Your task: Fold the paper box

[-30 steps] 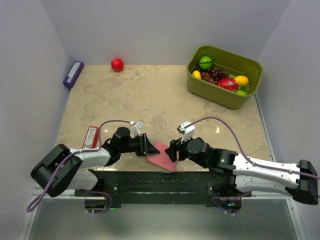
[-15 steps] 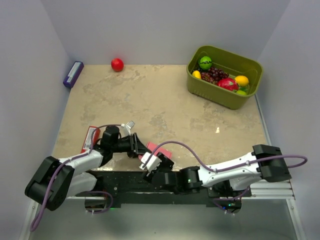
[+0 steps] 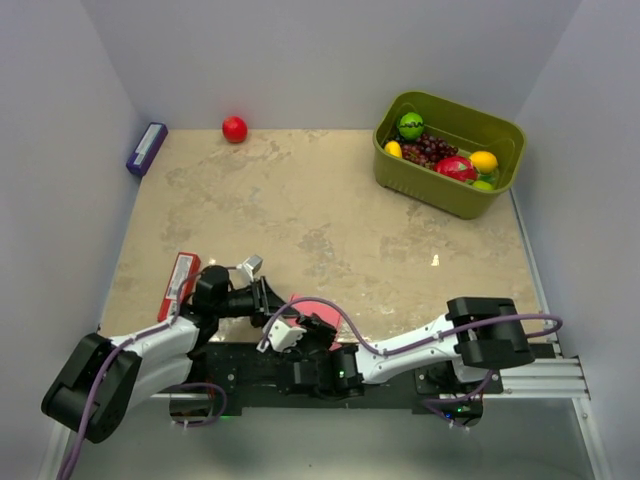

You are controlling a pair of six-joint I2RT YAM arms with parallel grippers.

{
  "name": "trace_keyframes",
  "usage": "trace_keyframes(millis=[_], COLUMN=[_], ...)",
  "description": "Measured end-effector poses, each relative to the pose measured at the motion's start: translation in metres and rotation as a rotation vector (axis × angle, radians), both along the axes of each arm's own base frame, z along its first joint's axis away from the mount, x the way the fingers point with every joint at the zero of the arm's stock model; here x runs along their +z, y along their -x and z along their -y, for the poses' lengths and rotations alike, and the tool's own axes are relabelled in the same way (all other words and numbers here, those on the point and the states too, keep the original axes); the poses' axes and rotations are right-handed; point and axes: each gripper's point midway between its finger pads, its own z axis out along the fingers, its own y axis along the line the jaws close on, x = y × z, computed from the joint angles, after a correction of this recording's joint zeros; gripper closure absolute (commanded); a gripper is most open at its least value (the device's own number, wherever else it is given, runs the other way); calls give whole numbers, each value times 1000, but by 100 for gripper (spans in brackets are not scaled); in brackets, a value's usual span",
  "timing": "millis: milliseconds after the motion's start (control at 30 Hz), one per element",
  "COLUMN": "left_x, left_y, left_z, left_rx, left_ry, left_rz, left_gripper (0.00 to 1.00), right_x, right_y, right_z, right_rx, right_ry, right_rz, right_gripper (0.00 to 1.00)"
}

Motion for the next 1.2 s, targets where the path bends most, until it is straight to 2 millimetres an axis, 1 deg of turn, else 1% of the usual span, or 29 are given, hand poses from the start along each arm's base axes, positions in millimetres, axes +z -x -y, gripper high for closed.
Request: trace_keyframes(millis=[33, 100, 133, 167, 233, 267, 367, 433, 533, 667, 733, 800, 867, 933, 1000, 1100, 1133, 1200], left_x=[0, 1, 1, 1, 1, 3, 10, 13, 20, 27, 31, 38, 54, 79, 106, 142, 151, 160], left_y=[0, 0, 0, 0, 0, 0, -2, -8, -25, -47, -59, -73, -87, -97, -101, -95, -90, -82], left_z=[0, 0, 0, 0, 0, 0, -2, -6, -14, -29, -39, -47, -55, -62, -67, -67, -66, -60], left_rx=[7, 21, 24, 28, 37, 33, 27, 35, 73, 131, 160, 184, 197, 207, 205, 158, 130, 72], left_ry=[5, 15, 19, 22, 25, 31, 46, 40, 20, -16, -63, -125, -207, -274, -316, -331, -324, -316], left_rz=[-6, -30, -40, -52, -69, -61, -3, 47, 126, 226, 281, 364, 489, 651, 812, 1051, 1121, 1222], left_gripper=[84, 72, 64, 47, 34, 25, 12, 8, 6, 6, 8, 11, 16, 18, 22, 24, 24, 24], right_x=[-1, -1, -1, -1, -1, -1, 2, 5, 15, 34, 44, 53, 64, 70, 70, 61, 57, 52], right_y=[0, 1, 2, 3, 4, 4, 1, -2, -8, -21, -32, -44, -53, -58, -59, -48, -42, -34], right_z=[0, -1, 0, 0, 0, 0, 5, 8, 15, 26, 34, 41, 49, 53, 54, 49, 47, 44], right_rx=[-2, 3, 9, 15, 24, 24, 18, 13, 14, 20, 26, 32, 45, 68, 107, 196, 229, 278], right_ry=[9, 27, 36, 43, 55, 54, 67, 67, 44, -29, -77, -127, -177, -212, -228, -211, -202, -187], right_rz=[5, 22, 28, 32, 37, 35, 35, 26, -17, -112, -178, -238, -290, -338, -391, -485, -519, -572], right_gripper=[60, 66, 72, 74, 78, 79, 81, 82, 82, 82, 82, 82, 82, 82, 83, 83, 83, 83])
